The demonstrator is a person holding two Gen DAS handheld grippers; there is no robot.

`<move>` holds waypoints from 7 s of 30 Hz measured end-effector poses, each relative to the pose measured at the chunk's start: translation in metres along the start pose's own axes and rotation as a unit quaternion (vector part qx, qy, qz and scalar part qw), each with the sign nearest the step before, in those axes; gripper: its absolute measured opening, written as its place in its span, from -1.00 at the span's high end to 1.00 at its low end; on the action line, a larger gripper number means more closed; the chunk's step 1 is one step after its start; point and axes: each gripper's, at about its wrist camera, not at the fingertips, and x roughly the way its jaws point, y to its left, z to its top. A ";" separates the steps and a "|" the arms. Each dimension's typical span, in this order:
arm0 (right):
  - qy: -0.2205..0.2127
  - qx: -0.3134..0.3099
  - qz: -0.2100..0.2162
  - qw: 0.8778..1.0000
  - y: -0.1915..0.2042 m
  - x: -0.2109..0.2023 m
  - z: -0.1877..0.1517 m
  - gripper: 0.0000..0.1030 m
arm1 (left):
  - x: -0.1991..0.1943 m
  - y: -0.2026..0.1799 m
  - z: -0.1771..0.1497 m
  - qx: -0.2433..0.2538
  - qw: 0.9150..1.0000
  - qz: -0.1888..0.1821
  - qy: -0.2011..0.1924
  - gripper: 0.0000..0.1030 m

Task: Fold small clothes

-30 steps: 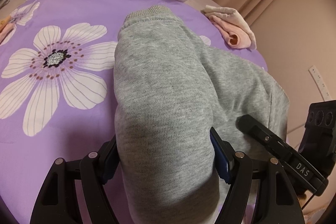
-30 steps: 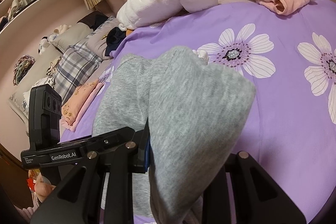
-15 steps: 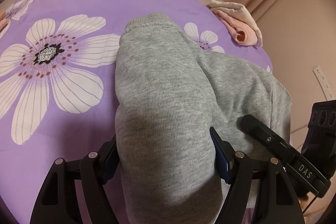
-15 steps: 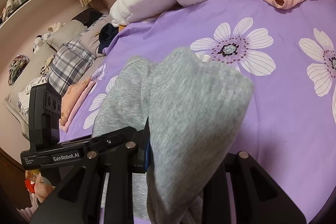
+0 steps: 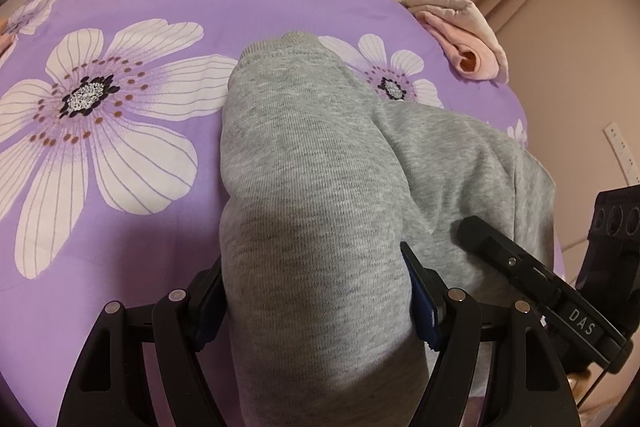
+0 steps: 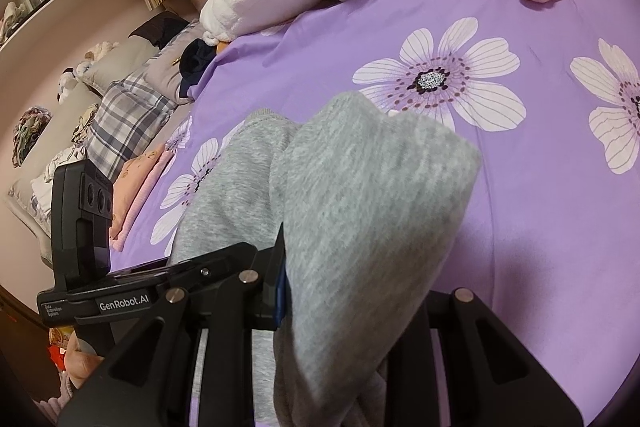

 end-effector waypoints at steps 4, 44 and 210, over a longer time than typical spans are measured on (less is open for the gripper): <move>0.004 0.007 -0.001 1.000 -0.004 0.003 -0.001 0.49 | 0.002 -0.001 -0.001 0.003 1.000 0.005 0.001 -0.46; 0.024 0.086 0.008 0.996 -0.043 -0.002 -0.008 0.16 | -0.023 -0.005 -0.013 0.028 0.999 0.039 -0.020 -0.46; -0.033 -0.042 -0.121 0.991 0.052 -0.157 -0.093 -1.00 | -0.148 -0.075 -0.112 0.067 0.978 0.186 -0.070 -0.97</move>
